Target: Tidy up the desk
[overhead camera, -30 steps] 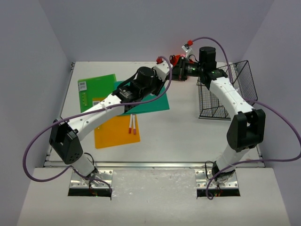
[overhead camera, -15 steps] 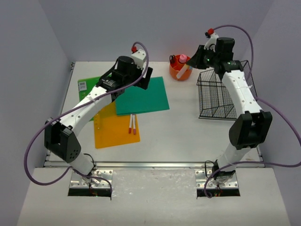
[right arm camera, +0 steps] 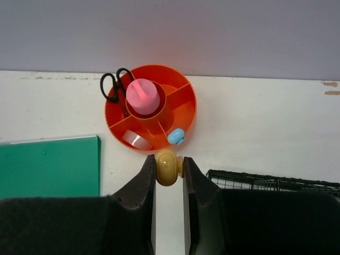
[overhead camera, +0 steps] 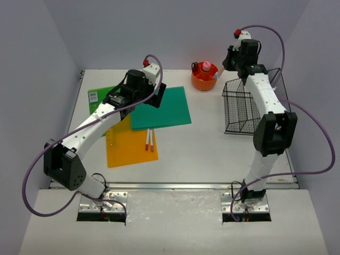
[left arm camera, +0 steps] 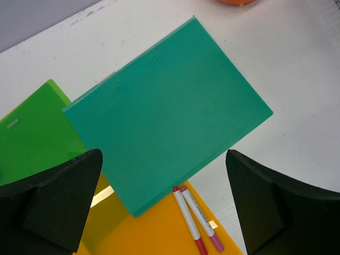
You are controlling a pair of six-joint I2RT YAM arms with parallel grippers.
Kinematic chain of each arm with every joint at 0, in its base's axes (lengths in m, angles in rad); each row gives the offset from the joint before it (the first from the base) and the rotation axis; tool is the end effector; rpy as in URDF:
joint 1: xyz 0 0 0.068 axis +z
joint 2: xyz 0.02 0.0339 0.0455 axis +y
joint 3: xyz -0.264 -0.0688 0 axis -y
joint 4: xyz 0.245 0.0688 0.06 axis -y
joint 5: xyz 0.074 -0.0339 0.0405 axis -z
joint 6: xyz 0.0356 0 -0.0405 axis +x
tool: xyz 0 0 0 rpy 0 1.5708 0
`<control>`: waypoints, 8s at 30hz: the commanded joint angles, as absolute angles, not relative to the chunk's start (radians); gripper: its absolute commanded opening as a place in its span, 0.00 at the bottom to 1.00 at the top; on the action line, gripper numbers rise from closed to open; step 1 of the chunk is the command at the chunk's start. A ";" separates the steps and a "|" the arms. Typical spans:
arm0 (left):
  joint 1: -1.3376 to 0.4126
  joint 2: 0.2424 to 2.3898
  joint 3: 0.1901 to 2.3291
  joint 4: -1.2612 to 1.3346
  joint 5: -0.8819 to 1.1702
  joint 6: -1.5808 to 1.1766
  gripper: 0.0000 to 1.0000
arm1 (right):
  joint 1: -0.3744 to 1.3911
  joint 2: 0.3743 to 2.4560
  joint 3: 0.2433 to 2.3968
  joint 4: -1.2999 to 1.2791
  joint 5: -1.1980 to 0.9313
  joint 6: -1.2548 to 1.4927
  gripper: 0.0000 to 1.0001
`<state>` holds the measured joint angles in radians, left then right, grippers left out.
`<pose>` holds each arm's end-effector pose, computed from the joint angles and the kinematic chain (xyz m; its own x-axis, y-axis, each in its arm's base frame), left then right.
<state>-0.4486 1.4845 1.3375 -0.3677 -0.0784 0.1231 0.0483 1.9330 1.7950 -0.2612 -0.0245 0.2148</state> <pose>0.3109 -0.1466 0.3461 -0.3947 0.3258 -0.8591 0.4226 0.8946 0.1451 0.4649 0.0233 0.3435 -0.3944 0.1943 -0.8982 0.0136 0.9785 0.2057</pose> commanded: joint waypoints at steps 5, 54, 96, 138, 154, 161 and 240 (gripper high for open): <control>-0.407 1.439 1.302 -0.357 -0.072 0.133 1.00 | 0.042 2.008 1.914 -0.087 0.006 0.234 0.00; -0.385 1.373 0.929 -0.429 0.054 0.075 0.55 | 0.057 1.767 1.582 0.008 -0.199 0.247 0.74; -0.413 1.731 1.047 -0.456 -0.120 -0.174 0.00 | 0.108 1.519 1.297 0.020 -0.307 0.081 0.78; -0.095 1.538 1.230 -0.445 0.764 -0.784 0.00 | 0.796 1.704 0.891 0.823 -0.564 -1.195 0.40; -0.054 1.528 1.272 -0.438 0.700 -0.699 1.00 | 0.780 1.682 0.920 0.920 -0.473 -1.062 0.00; -0.020 1.482 1.393 -0.471 0.394 -0.518 1.00 | 0.560 1.582 1.137 0.565 -0.363 -0.517 0.00; -0.405 1.500 1.094 -0.419 0.015 -0.111 0.61 | 0.092 1.993 1.699 0.488 -0.165 0.238 0.73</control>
<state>-0.3323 1.4650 1.1263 -0.4114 0.0758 -0.1270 0.0929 2.2150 1.8103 0.4182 -0.0834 0.2438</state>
